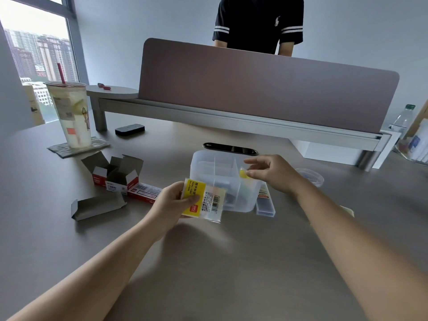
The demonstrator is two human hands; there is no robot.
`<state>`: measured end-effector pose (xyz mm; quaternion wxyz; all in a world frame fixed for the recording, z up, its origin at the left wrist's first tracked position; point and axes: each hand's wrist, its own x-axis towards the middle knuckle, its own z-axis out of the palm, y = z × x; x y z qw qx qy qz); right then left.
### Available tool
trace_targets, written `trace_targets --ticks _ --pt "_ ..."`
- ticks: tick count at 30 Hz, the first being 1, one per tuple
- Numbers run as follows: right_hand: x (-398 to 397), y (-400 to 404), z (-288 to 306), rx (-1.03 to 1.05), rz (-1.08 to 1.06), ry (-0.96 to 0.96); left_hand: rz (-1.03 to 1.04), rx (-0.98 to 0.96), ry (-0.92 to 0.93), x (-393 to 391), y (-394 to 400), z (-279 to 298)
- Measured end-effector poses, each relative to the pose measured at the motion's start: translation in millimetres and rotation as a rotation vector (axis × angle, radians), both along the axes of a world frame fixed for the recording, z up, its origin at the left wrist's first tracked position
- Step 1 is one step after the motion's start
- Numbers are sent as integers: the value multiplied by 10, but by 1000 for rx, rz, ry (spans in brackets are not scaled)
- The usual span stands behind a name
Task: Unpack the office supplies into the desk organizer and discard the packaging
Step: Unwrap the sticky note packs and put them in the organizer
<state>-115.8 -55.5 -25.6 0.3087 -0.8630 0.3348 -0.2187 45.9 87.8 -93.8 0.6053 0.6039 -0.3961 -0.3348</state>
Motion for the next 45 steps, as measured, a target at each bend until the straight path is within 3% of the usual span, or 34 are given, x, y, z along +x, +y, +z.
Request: trace_targets --ticks 5,9,16,20,22,24,27,32,36,39,42,45 --pt "-89 249 -85 -247 -56 -53 35 16 3 -26 89 49" --pt "-219 585 -332 -380 -19 -89 223 49 -110 39 267 72" --pt "-202 928 -863 -246 90 207 545 287 -637 247 657 -143" --pt "-194 940 -885 -290 69 238 624 401 -972 243 741 -126" --pt "-188 948 -885 -309 75 252 511 350 -1046 163 782 -97" --pt "-187 953 -886 -317 82 258 272 364 -1128 75 807 -119" --pt "-196 958 -874 -320 87 261 14 610 -1185 55 811 -189" --pt "-228 961 -877 -290 92 267 89 793 -1113 243 762 -185" --pt "-308 929 -869 -268 64 280 172 710 -1153 215 768 -155" --pt "-447 892 -861 -269 31 296 190 520 -1265 90 775 -108" --pt "-668 789 -843 -282 -51 301 15 367 -1241 -192 670 -47" --pt "-926 575 -820 -305 -198 308 -187 374 -1205 -523 459 -53"
